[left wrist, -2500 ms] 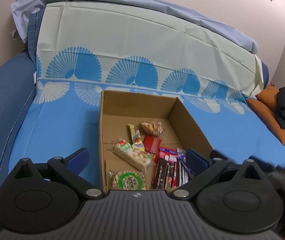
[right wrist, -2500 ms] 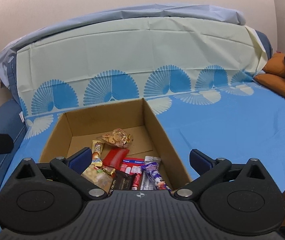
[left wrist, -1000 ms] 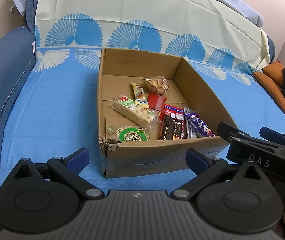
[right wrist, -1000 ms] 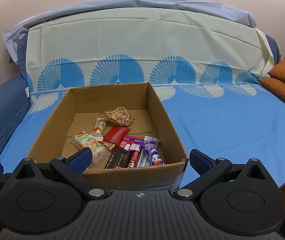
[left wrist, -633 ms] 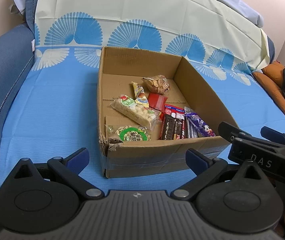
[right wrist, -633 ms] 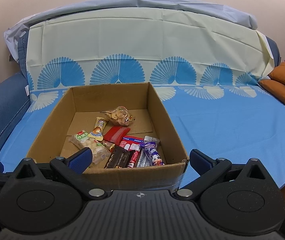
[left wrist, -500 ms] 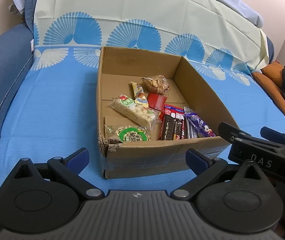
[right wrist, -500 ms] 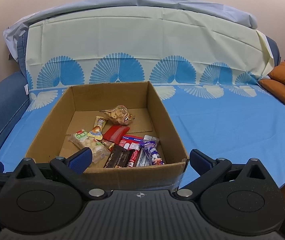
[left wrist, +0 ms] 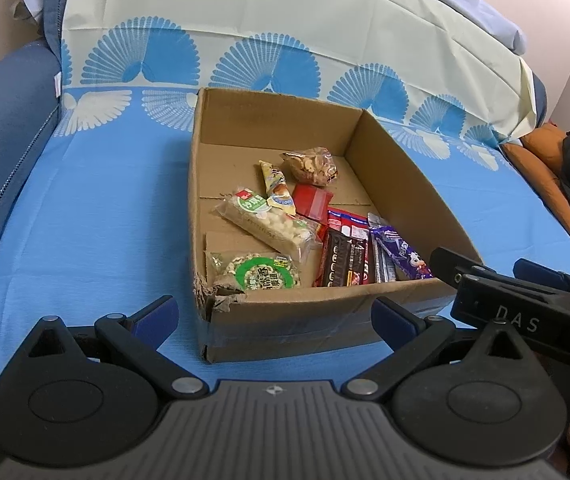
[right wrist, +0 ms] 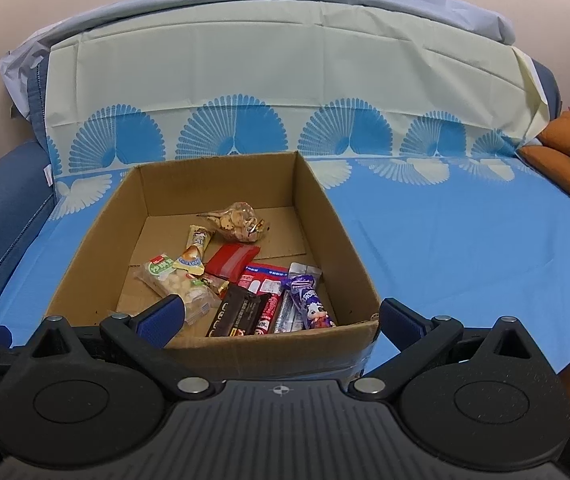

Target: Organize snacks

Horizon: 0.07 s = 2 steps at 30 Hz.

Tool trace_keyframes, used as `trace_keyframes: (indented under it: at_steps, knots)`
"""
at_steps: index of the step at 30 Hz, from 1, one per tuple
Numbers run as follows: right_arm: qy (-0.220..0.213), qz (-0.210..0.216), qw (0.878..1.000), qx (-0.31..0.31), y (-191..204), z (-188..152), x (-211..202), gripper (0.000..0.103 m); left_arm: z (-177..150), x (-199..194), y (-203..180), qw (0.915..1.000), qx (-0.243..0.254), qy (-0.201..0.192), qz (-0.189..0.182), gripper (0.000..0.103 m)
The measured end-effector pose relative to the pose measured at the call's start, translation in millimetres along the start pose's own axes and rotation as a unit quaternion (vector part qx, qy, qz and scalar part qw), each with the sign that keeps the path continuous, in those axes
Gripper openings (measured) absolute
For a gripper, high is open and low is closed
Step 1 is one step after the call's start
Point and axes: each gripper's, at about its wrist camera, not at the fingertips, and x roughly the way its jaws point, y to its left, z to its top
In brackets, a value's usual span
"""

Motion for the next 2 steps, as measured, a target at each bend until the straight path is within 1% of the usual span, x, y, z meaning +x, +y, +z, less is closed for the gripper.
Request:
trace_keyframes:
  at_steps: [2]
  knots:
    - [0.004, 0.0, 1.0, 0.001, 0.7, 0.6, 2.5, 0.102, 0.4, 1.7, 0.0, 1.0, 0.003, 0.002, 0.001, 0.103]
